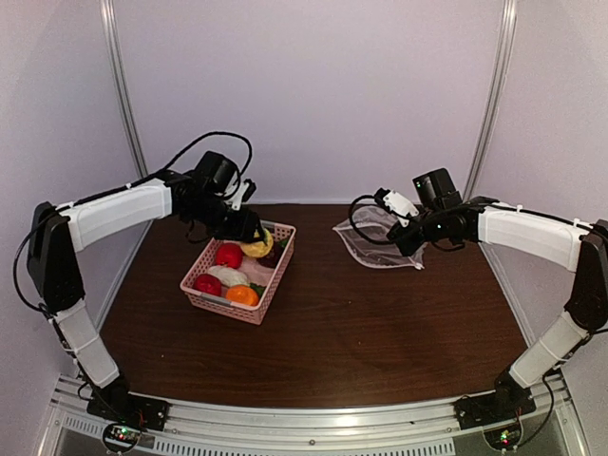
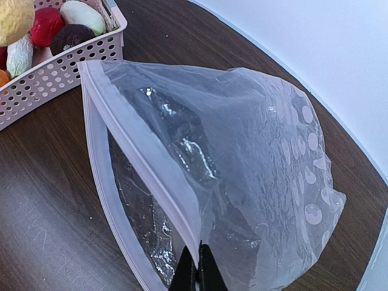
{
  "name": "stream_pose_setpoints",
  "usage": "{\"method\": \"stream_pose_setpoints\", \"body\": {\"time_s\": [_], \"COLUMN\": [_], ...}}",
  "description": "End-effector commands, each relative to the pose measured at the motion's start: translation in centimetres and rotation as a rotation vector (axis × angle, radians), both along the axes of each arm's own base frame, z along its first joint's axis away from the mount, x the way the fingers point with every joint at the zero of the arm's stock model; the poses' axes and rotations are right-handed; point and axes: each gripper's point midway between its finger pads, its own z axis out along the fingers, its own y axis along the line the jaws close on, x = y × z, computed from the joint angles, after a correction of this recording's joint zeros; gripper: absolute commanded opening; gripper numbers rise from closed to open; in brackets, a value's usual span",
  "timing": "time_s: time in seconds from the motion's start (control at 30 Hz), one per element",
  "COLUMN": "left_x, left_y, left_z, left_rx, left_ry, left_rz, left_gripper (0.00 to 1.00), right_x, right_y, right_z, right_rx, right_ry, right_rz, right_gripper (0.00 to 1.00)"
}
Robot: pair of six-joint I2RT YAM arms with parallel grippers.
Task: Place the food in the zip-top bag and seal the zipper
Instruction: Pick up the fake fruit from the bin, then place the fake fruit in the zipper food storage bag.
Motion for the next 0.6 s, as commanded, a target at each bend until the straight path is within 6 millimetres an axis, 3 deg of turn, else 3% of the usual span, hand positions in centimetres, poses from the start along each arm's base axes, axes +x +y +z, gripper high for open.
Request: {"method": "stream_pose_setpoints", "body": {"time_s": [0.0, 0.1, 0.37, 0.47, 0.57], "left_x": [-0.9, -3.2, -9.9, -10.5, -9.1], "left_y": [-2.8, -6.2, -15.7, -18.0, -19.6], "left_z": [5.6, 8.5, 13.4, 13.1, 11.5], "left_rx": [-0.197, -0.341, -0.644, -0.719, -0.740], "left_ry": [-0.130, -0.234, -0.415, -0.379, -0.325], "left_rz": [-0.099, -0.215, -0.488, -0.486, -0.417], "left_gripper": [0.37, 0.36, 0.35, 0.33, 0.32], "right_x": [-0.4, -0.4, -0.8, -1.2, -1.5], "right_y": [0.1, 0.3, 1.5, 2.1, 2.3], "right_z": [0.4, 0.3, 0.4, 1.2, 1.4], "right_rx": [0.015, 0.027, 0.096, 0.141, 0.164], "right_ry": [-0.005, 0.005, 0.062, 0.071, 0.081], "right_rz": [0.016, 0.016, 0.037, 0.052, 0.058], "right_gripper": [0.00, 0.00, 0.00, 0.00, 0.00]}}
